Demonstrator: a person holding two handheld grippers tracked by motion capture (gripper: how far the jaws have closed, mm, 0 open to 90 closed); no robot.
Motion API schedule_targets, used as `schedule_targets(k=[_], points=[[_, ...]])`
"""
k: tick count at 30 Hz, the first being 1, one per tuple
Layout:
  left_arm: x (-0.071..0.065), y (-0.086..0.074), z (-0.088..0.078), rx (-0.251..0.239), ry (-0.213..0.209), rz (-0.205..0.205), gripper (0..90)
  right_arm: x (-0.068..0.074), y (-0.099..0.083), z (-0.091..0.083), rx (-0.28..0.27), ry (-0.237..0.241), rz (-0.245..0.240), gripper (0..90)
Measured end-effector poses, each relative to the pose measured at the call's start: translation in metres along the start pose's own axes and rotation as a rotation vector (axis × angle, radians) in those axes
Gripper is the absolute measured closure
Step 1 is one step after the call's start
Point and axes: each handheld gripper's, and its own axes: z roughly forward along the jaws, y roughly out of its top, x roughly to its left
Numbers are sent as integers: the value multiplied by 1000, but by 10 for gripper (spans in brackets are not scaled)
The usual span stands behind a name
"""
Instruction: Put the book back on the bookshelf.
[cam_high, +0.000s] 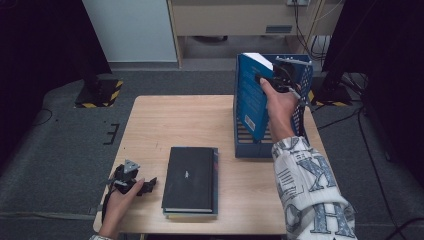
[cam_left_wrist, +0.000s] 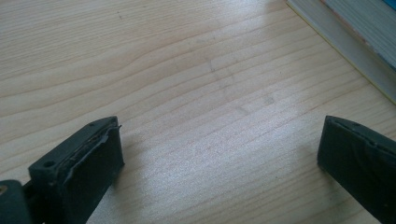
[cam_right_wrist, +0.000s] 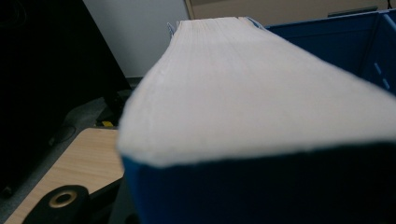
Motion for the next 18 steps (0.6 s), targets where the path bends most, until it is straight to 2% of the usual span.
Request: schedule_targets(k=[12, 18], points=[[0, 0, 0, -1, -5, 4, 0, 3, -11, 17, -8, -52, 19, 606], [0, 0, 1, -4, -6, 2, 0, 6, -20, 25, -1, -66, 1, 607]])
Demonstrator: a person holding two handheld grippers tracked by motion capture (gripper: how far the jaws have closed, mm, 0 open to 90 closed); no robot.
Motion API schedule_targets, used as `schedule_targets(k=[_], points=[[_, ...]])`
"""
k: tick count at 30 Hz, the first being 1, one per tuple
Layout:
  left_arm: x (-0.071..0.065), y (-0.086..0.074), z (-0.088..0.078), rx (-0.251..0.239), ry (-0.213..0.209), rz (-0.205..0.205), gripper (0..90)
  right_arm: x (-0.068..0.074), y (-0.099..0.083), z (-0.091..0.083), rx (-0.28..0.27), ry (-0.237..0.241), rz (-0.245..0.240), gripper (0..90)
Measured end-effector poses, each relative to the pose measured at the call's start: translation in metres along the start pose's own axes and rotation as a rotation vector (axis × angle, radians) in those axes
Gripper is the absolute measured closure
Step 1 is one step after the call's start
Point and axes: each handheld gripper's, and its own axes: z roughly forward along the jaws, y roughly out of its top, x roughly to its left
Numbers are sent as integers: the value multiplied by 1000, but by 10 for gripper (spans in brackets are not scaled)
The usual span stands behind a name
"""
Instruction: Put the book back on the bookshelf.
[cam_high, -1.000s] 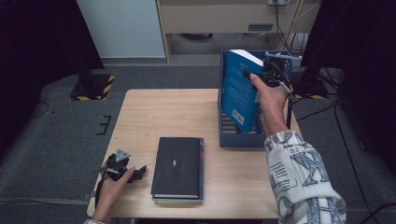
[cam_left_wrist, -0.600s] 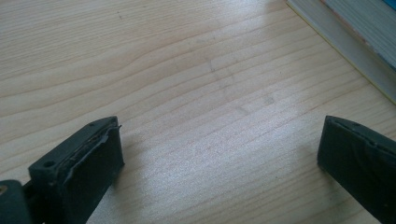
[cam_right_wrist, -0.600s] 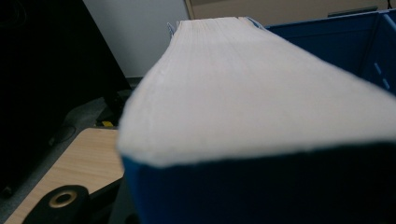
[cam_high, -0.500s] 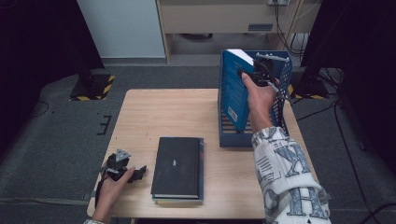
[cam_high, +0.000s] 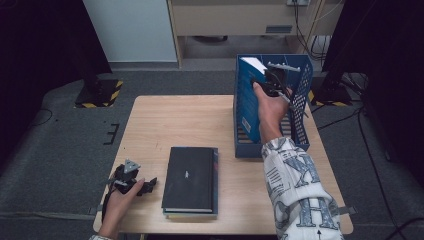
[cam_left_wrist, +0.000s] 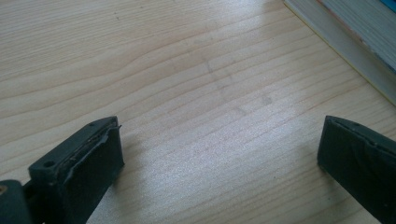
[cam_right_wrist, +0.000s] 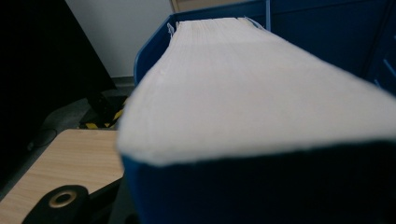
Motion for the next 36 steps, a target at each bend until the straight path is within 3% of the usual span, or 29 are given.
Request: schedule_targets(k=[21, 36], points=[[0, 0, 0, -1, -2, 2, 0, 0, -19, 17, 38, -22, -11, 607], [0, 0, 0, 1, -7, 6, 0, 1, -25, 19, 27, -21, -19, 606]])
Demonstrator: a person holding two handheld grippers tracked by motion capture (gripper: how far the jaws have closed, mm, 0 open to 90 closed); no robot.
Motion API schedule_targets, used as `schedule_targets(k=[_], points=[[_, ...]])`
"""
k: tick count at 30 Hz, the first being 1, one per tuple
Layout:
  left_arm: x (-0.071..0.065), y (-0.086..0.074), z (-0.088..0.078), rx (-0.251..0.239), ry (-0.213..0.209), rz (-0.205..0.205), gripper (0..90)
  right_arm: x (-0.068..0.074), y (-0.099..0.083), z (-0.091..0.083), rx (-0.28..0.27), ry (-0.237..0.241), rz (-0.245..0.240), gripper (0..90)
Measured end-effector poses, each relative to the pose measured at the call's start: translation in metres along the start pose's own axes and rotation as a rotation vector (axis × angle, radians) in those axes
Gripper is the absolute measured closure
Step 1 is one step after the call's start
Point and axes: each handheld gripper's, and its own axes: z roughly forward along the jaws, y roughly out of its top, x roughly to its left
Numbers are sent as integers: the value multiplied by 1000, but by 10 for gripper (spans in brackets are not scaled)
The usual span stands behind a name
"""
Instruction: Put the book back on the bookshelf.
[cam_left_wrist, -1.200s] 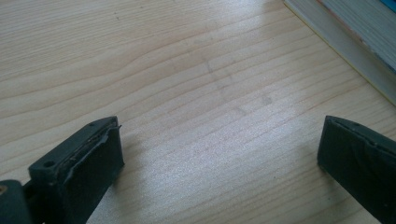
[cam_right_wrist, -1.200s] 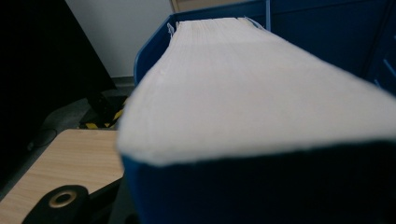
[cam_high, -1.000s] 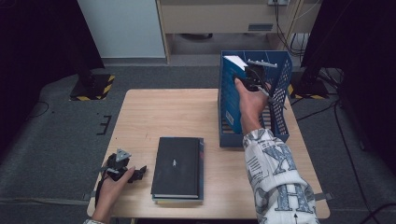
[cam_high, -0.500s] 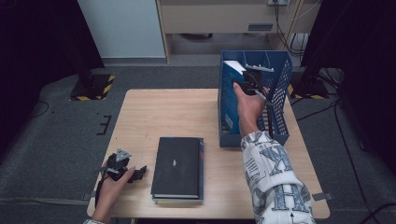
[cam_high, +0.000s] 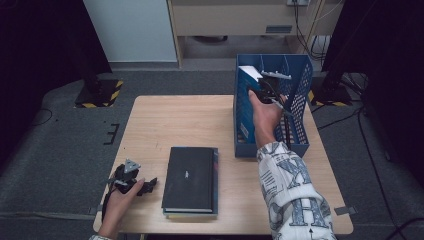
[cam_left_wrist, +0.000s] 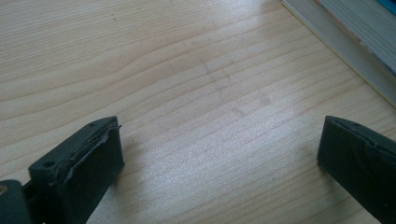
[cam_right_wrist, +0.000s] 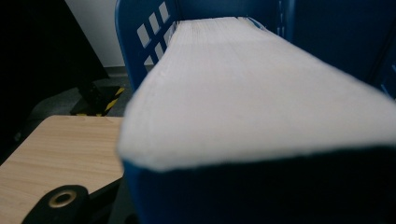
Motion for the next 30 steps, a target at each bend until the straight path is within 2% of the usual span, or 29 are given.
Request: schedule_targets(k=[10, 17, 24, 30], points=[[0, 0, 0, 3, 0, 6, 0, -2, -8, -7, -3, 6, -4, 604], [-1, 0, 0, 2, -1, 6, 0, -1, -15, -19, 34, -1, -31, 603], [-2, 0, 0, 3, -3, 8, 0, -2, -28, -30, 38, 7, -48, 594], [-2, 0, 0, 2, -3, 8, 0, 2, -39, -39, 38, 11, -82, 585]])
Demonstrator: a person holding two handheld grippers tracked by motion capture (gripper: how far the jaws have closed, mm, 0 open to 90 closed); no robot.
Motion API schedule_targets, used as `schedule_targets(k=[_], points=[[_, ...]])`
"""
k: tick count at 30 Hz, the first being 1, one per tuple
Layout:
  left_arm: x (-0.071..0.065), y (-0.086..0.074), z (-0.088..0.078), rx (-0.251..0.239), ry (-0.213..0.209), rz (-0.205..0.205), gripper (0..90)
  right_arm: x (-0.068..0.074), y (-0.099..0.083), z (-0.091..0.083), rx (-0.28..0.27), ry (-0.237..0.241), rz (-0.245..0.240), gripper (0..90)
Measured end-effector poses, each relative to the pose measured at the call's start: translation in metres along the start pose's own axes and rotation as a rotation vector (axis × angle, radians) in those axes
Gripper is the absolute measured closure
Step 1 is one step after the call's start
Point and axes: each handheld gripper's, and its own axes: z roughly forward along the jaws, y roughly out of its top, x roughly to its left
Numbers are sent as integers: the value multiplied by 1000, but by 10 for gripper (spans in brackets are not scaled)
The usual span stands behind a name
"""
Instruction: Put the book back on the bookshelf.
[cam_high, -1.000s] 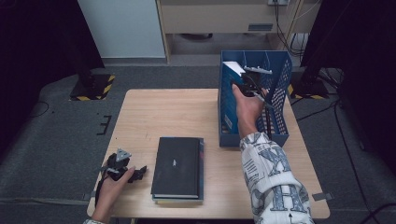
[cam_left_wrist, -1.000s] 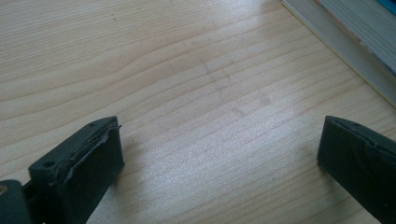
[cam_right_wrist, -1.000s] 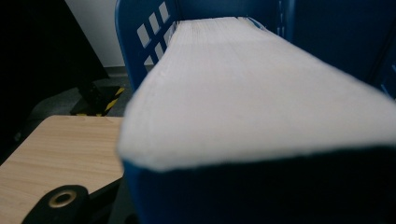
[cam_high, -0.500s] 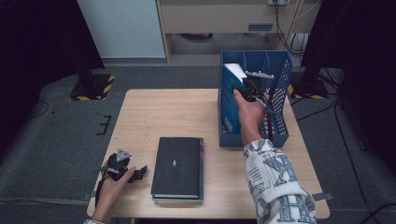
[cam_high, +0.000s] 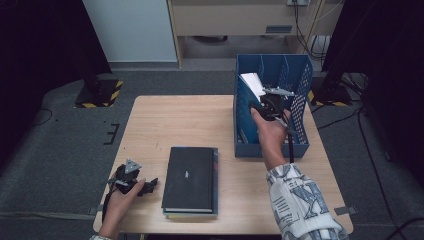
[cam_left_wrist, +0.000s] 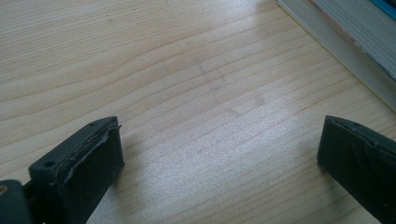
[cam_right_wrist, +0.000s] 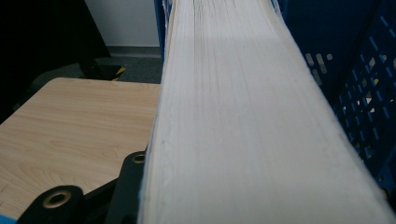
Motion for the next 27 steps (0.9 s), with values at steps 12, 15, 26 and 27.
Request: schedule_targets(k=[12, 15, 26, 27], points=[[0, 0, 0, 2, -2, 6, 0, 10, -11, -7, -16, -4, -36, 543], [0, 0, 0, 2, -3, 7, 0, 10, -8, -9, -10, 12, -8, 494], [0, 0, 0, 2, -3, 6, 0, 11, 18, -13, -6, 33, -4, 468], [0, 0, 0, 2, -3, 6, 0, 10, 20, -12, -4, 32, -3, 475]])
